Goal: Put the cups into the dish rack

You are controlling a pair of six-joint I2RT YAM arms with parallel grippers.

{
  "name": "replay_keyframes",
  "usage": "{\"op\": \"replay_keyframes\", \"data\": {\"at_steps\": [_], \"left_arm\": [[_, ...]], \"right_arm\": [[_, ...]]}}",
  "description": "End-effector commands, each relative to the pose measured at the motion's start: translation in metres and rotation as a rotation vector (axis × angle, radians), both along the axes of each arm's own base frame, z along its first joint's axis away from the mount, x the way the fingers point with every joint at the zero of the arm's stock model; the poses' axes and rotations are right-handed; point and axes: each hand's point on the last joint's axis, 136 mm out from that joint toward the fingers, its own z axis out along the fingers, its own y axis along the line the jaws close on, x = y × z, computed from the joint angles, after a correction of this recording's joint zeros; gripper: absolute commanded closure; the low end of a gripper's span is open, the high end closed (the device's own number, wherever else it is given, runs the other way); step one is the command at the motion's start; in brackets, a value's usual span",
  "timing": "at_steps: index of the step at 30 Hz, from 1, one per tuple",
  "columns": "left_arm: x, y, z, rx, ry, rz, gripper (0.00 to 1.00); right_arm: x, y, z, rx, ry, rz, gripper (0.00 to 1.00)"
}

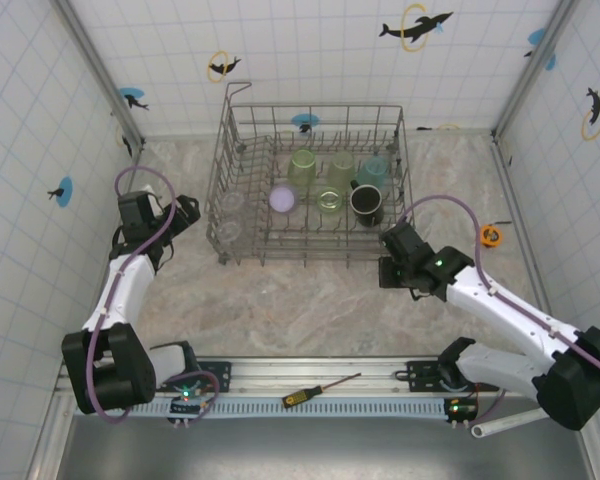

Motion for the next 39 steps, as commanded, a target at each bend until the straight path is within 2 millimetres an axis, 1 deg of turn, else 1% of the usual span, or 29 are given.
{"op": "replay_keyframes", "data": {"at_steps": [1,4,10,15,18,20,23,27,30,35,37,39], "left_arm": [[-0.002,0.001,-0.008,-0.007,0.027,0.008,0.02],[-0.003,0.001,-0.009,-0.008,0.029,0.006,0.02],[-0.002,0.001,-0.011,-0.009,0.032,0.006,0.02],[-0.002,0.002,-0.010,-0.004,0.032,0.009,0.02],[-0.004,0.001,-0.014,-0.010,0.040,0.009,0.02],[-0.003,0.000,-0.015,-0.014,0.042,0.007,0.02],[-0.003,-0.001,-0.018,-0.021,0.060,-0.001,0.02],[-0.003,-0.002,-0.014,-0.028,0.049,-0.004,0.02],[-0.003,-0.003,-0.011,-0.029,0.039,-0.008,0.02],[-0.004,0.000,-0.010,-0.013,0.037,0.004,0.02],[-0.004,0.001,-0.009,-0.008,0.039,0.007,0.02],[-0.004,0.002,-0.009,-0.004,0.037,0.011,0.02]], "right_arm": [[0.004,0.001,-0.006,0.015,-0.002,0.003,0.46],[0.008,0.002,-0.010,0.039,-0.004,0.003,0.47],[0.011,0.007,-0.020,0.032,0.033,0.030,0.55],[0.008,0.002,-0.027,-0.015,0.086,0.034,0.74],[0.004,-0.002,-0.032,-0.035,0.101,0.044,0.83],[0.000,-0.008,-0.034,-0.055,0.114,0.033,0.92],[-0.007,-0.015,-0.038,-0.063,0.132,0.016,1.00],[-0.013,-0.028,-0.040,-0.086,0.141,-0.028,1.00],[-0.012,-0.039,-0.035,-0.105,0.132,-0.078,1.00],[0.001,-0.060,-0.019,-0.159,0.102,-0.161,1.00],[0.011,-0.070,-0.009,-0.187,0.090,-0.194,1.00],[0.021,-0.076,0.003,-0.196,0.070,-0.212,1.00]]}}
